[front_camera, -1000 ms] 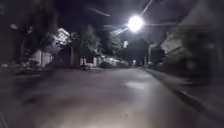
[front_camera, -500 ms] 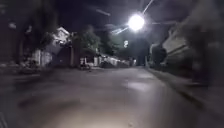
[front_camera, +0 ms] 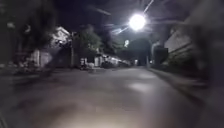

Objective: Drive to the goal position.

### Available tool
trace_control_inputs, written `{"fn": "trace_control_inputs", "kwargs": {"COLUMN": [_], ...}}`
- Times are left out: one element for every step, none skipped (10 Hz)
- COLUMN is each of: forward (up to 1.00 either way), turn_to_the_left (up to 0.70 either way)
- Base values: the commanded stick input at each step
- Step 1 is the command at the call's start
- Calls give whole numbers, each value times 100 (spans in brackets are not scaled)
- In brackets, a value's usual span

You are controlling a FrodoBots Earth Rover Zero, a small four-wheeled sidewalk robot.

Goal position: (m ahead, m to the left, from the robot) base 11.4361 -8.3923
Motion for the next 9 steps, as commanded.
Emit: {"fn": "trace_control_inputs", "kwargs": {"forward": [50, 50, 50, 50, 50, 50, 50, 50, 50], "turn_to_the_left": [-50, -50, -50, -50, -50, -50, -50, -50, -50]}}
